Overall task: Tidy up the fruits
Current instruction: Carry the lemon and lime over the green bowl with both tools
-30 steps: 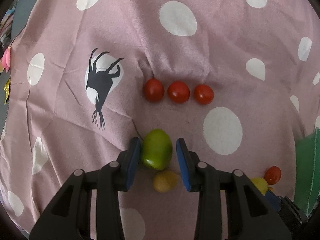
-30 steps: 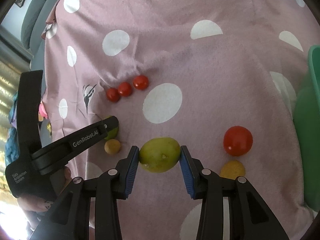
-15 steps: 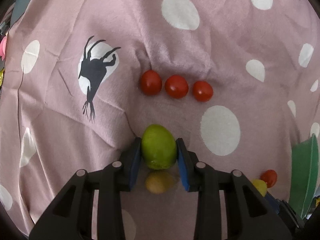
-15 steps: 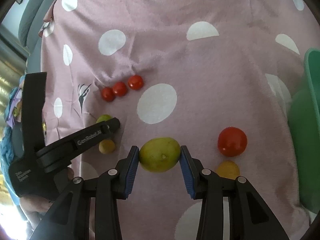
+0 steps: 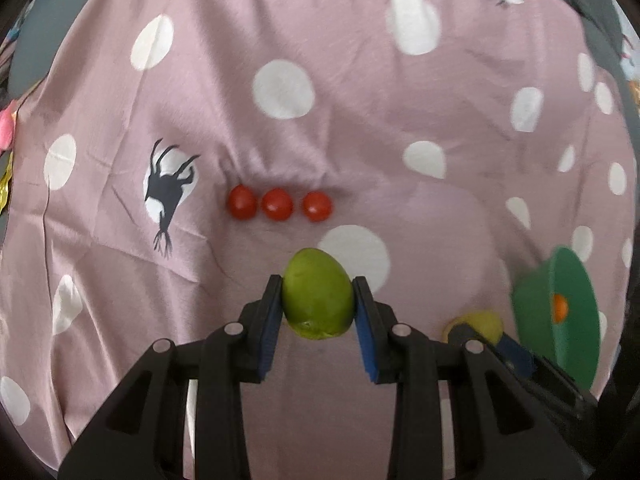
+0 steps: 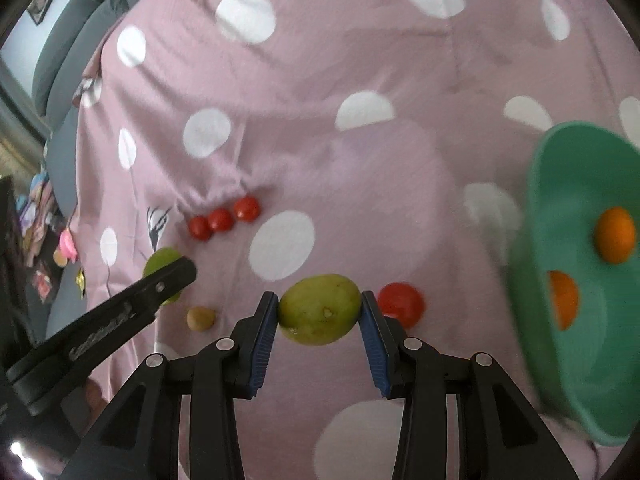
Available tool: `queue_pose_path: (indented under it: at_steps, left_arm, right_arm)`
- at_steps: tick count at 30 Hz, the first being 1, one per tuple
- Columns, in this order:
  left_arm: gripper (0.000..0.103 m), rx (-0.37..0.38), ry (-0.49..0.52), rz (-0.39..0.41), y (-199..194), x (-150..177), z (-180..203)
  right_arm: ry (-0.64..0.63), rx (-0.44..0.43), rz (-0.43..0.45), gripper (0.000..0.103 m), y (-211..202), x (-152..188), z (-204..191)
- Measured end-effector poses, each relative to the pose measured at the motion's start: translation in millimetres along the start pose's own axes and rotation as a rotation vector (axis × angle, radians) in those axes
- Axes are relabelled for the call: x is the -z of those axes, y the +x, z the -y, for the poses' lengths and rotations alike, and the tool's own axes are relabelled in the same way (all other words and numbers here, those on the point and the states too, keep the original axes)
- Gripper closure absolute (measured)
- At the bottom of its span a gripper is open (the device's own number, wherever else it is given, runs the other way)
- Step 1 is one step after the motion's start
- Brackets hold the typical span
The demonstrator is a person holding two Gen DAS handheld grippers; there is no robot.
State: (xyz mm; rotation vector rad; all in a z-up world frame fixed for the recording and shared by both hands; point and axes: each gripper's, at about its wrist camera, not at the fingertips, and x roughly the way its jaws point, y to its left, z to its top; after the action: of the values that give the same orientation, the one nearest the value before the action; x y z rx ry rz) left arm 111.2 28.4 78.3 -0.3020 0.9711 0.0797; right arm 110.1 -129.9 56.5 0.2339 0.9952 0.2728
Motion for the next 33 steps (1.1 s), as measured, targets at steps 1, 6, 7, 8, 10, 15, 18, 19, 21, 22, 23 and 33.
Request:
queue_pose_path:
  at_steps: [1, 6, 7, 8, 10, 15, 18, 19, 21, 22, 23, 33]
  left_arm:
    - [0.069, 0.015, 0.008, 0.007, -4, 0, 4]
    - [0.069, 0.07, 0.049, 0.031, -23, 8, 20]
    - [0.069, 0.087, 0.057, 0.035, -25, 8, 25]
    - [0.069, 0.102, 0.066, 0.037, -28, 9, 28]
    - [0.069, 0.13, 0.077, 0.038, -32, 11, 34]
    - [0.069, 0.179, 0.14, 0.041, -36, 17, 59]
    - [0.069, 0.215, 0.175, 0.029, -35, 21, 76]
    - [0.069, 0.225, 0.188, 0.025, -35, 23, 81]
    - [0.069, 0.236, 0.222, 0.019, -33, 26, 95]
    - [0.069, 0.238, 0.236, 0.02, -33, 27, 100]
    - [0.069, 0.241, 0.247, 0.02, -33, 28, 106]
    - [0.069, 0.28, 0.364, 0.002, -27, 41, 154]
  right_arm:
    - [0.006, 0.01, 0.018, 0.06, -6, -1, 3]
    - [0.032, 0.03, 0.081, 0.06, -28, -6, 15]
    - [0.035, 0.031, 0.089, 0.06, -31, -7, 17]
    - [0.041, 0.036, 0.103, 0.06, -36, -7, 20]
    - [0.055, 0.044, 0.128, 0.06, -45, -8, 25]
    - [0.089, 0.077, 0.175, 0.06, -61, -8, 39]
    - [0.12, 0.124, 0.2, 0.06, -70, -8, 52]
    - [0.127, 0.133, 0.204, 0.06, -72, -8, 56]
    - [0.152, 0.147, 0.216, 0.06, -77, -7, 65]
    - [0.167, 0.155, 0.224, 0.06, -80, -7, 71]
    - [0.179, 0.161, 0.23, 0.06, -82, -6, 76]
    - [0.291, 0.224, 0.263, 0.06, -99, 3, 118]
